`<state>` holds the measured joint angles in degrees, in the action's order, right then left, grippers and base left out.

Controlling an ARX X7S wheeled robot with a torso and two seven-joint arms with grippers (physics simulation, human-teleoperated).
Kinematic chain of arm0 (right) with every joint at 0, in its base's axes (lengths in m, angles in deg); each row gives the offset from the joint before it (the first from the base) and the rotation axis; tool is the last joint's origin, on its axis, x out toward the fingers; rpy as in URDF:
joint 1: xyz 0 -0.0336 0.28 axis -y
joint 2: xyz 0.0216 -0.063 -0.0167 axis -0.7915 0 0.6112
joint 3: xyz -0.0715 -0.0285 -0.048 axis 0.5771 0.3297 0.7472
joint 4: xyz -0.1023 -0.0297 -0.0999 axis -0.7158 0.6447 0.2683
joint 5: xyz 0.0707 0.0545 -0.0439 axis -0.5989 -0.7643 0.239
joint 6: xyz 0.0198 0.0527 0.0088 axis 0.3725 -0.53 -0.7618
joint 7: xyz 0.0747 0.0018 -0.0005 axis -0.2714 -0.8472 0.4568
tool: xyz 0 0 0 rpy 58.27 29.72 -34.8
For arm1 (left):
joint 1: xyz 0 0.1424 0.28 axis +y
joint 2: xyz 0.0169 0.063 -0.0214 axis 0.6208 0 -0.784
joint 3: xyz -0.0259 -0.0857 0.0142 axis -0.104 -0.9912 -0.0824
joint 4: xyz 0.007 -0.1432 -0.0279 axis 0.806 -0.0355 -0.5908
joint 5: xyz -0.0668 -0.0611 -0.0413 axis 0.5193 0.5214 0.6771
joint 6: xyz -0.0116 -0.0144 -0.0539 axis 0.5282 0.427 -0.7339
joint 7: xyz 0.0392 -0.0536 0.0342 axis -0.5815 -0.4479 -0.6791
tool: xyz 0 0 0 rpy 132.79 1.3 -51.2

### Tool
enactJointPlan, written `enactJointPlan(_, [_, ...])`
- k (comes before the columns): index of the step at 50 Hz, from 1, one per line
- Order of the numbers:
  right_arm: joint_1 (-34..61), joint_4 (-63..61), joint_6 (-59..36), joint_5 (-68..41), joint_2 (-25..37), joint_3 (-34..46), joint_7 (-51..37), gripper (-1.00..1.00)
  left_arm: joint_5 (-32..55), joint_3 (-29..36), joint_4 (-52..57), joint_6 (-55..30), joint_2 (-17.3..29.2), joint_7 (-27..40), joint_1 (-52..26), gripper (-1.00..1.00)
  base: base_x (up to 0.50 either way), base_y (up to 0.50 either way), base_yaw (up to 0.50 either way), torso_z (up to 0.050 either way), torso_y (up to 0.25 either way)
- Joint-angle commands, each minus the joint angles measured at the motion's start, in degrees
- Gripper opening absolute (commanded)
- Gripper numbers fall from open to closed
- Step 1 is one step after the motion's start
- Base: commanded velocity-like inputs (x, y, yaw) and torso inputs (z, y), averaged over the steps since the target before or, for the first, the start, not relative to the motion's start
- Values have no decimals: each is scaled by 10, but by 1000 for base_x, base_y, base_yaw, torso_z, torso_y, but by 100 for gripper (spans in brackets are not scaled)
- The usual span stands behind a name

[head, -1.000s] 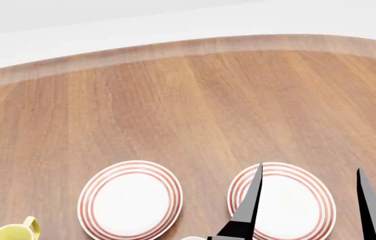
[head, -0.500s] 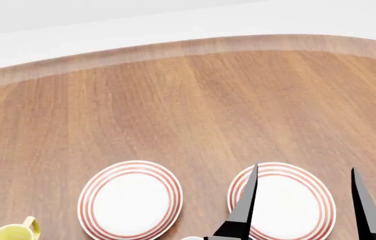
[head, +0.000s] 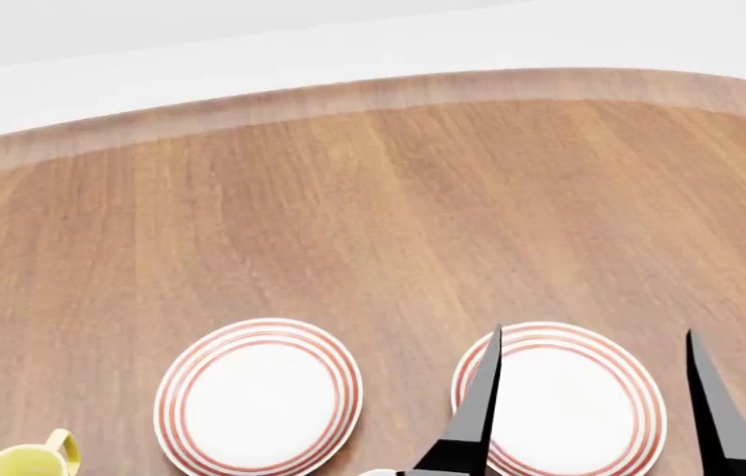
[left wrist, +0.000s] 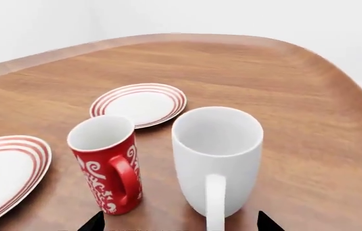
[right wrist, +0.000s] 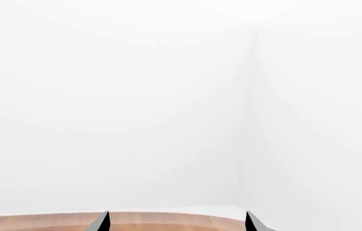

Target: Put the white mug on the left plate.

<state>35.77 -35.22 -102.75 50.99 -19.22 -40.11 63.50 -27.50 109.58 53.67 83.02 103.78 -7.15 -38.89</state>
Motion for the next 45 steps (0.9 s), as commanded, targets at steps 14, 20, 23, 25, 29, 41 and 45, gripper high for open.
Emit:
enactJointPlan(14, [1,0,2,-1,0,-1,4,100,-38,35,-69,-16,-33,9,-35,100,0,0,0,0,0])
enactJointPlan(20, [3,0,-2,6,0,8,8,100,-41,40,-83,-21,-42,10,-44,100,0,0,0,0,0])
enactJointPlan(23, [2,0,-3,5,0,8,8,100,-47,46,-61,-54,-46,10,-50,100,0,0,0,0,0])
enactJointPlan(25, [3,0,-3,5,0,8,9,100,-48,49,-61,-58,-48,11,-52,100,0,0,0,0,0])
enactJointPlan(29, [1,0,0,4,0,6,10,100,-46,51,-69,-66,-61,14,-58,100,0,0,0,0,0])
enactJointPlan(41, [1,0,1,4,0,7,11,100,-48,64,-110,-52,-80,19,-70,100,0,0,0,0,0])
enactJointPlan(45, [2,0,-1,6,0,12,11,100,-47,66,-126,-45,-83,20,-73,100,0,0,0,0,0])
